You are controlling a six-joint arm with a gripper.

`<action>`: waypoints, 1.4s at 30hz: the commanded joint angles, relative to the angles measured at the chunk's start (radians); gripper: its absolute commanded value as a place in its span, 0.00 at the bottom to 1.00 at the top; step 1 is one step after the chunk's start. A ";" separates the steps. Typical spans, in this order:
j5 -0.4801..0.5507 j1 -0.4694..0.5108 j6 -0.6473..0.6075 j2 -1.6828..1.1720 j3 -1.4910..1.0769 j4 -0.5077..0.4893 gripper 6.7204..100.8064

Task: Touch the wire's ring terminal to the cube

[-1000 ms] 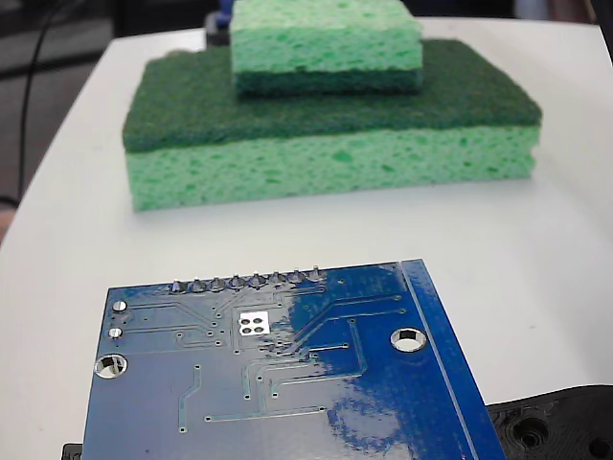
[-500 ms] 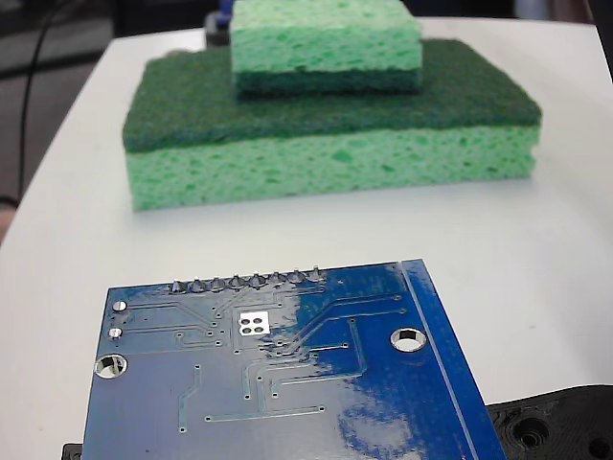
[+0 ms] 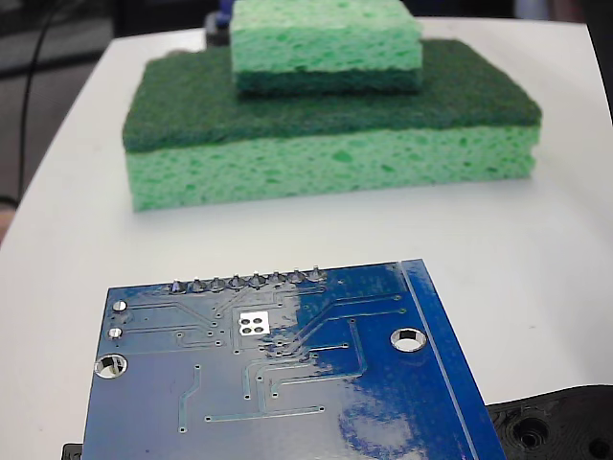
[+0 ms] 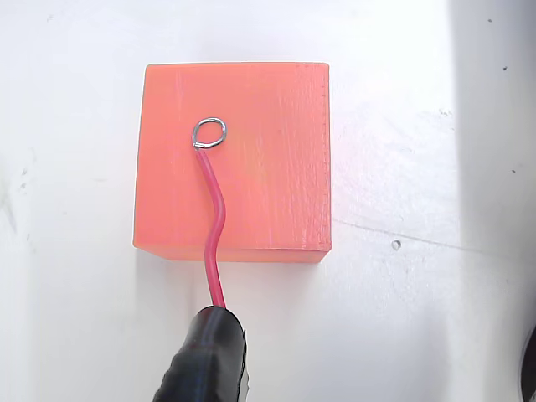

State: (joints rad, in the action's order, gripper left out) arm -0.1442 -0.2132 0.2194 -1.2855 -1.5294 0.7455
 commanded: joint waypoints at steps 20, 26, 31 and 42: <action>-0.011 0.002 -0.046 -0.140 0.009 0.051 0.99; -0.012 0.009 -0.081 -0.387 -0.123 0.118 0.99; 0.011 0.037 -0.110 -0.706 -0.405 0.104 0.99; 0.106 0.153 -0.164 -1.310 -1.049 -0.020 0.99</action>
State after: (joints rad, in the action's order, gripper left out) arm -0.0414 -0.0614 0.0552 -2.4912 -2.5035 0.7286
